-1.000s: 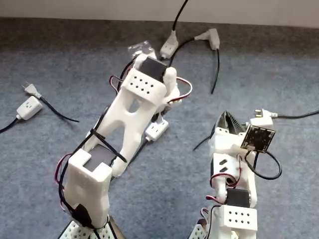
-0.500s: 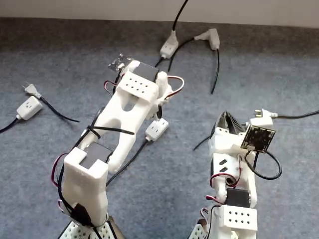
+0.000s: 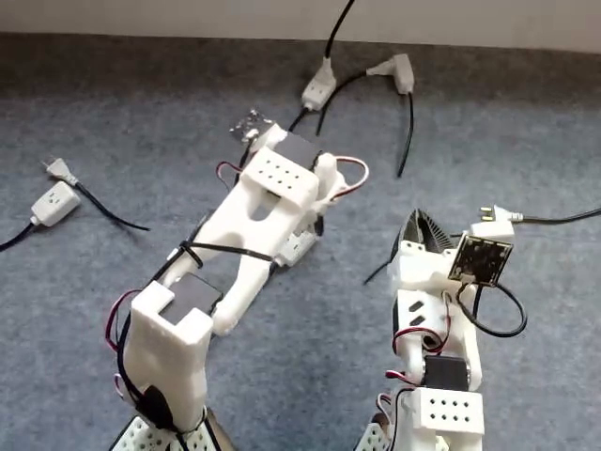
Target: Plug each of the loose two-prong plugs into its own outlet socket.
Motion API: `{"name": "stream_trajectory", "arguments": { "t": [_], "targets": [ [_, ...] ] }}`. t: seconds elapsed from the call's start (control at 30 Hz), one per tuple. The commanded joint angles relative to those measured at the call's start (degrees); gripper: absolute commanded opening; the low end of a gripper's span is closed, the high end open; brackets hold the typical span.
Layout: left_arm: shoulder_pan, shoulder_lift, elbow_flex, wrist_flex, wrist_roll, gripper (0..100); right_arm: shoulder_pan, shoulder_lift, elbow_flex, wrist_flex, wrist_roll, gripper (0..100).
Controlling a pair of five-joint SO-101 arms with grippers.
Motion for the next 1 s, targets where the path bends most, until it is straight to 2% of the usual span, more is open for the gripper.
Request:
{"name": "stream_trajectory", "arguments": {
  "t": [0.0,0.53,0.97],
  "targets": [
    [0.13,-0.4,-0.13,-0.7,0.44,1,-0.48,-1.01,7.96,0.04,0.7,0.8],
    [-5.93,-0.48,5.76,-1.05,0.53,1,-0.48,-1.01,7.96,0.04,0.7,0.8],
    [-3.12,-0.48,6.02,-3.87,0.53,1,-0.48,-1.01,7.96,0.04,0.7,0.8]
  ]
}}
